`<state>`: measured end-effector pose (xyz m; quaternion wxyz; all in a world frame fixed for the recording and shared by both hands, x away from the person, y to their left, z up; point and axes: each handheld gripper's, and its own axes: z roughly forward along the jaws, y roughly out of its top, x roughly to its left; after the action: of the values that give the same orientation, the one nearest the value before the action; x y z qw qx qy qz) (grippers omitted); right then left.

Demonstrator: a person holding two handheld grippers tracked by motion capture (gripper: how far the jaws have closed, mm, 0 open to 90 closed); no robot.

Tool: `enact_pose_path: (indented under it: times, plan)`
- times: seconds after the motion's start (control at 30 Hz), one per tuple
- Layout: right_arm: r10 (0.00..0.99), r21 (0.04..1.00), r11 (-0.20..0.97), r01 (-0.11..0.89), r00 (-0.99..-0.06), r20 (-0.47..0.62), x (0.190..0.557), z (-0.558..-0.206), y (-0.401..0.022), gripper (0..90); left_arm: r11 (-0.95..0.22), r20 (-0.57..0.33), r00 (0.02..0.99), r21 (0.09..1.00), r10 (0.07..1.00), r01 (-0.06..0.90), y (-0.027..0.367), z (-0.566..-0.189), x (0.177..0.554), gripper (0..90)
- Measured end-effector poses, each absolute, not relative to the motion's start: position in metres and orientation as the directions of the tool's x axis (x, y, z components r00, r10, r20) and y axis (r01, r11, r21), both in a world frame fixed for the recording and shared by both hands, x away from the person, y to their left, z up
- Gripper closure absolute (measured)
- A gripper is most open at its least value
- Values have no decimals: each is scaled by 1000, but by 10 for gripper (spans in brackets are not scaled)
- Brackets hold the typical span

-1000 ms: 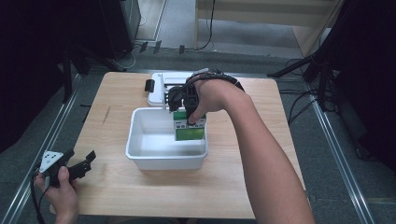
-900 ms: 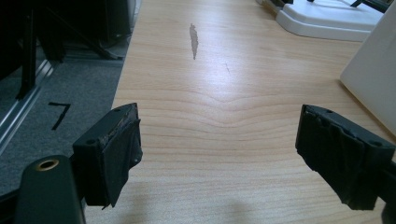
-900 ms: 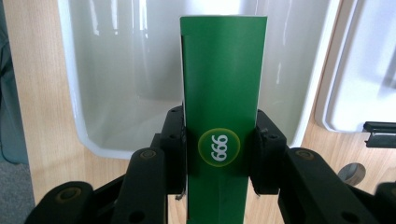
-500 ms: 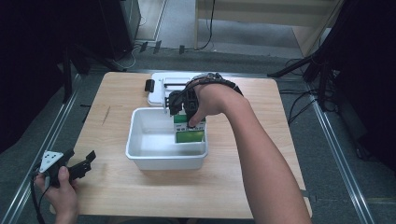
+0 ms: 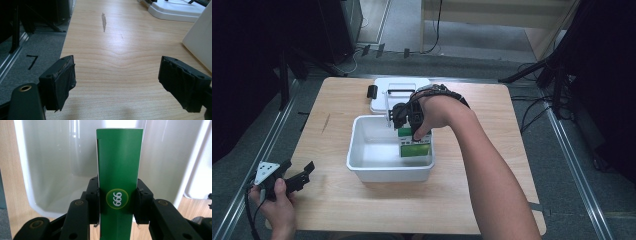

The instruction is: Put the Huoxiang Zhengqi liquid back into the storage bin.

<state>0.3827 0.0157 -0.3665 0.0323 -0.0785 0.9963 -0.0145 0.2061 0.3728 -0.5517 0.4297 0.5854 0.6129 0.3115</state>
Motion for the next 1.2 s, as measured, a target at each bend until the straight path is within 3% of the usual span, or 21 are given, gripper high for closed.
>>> enact_pose_path:
  times: [0.77, 0.97, 1.2]
  plan:
    - [-173, -29, 985, -172, -984, -47, 380, -390, 17, 641, 118, -159, 54, 885, 986, 450, 372, -552, 206, 151]
    - [-159, -33, 987, -158, -986, -42, 379, -388, 16, 600, 120, -161, 53, 884, 986, 451, 372, -552, 206, 150]
    - [-155, -59, 987, -151, -985, -80, 379, -387, 14, 482, 120, -160, 52, 884, 986, 452, 372, -552, 206, 150]
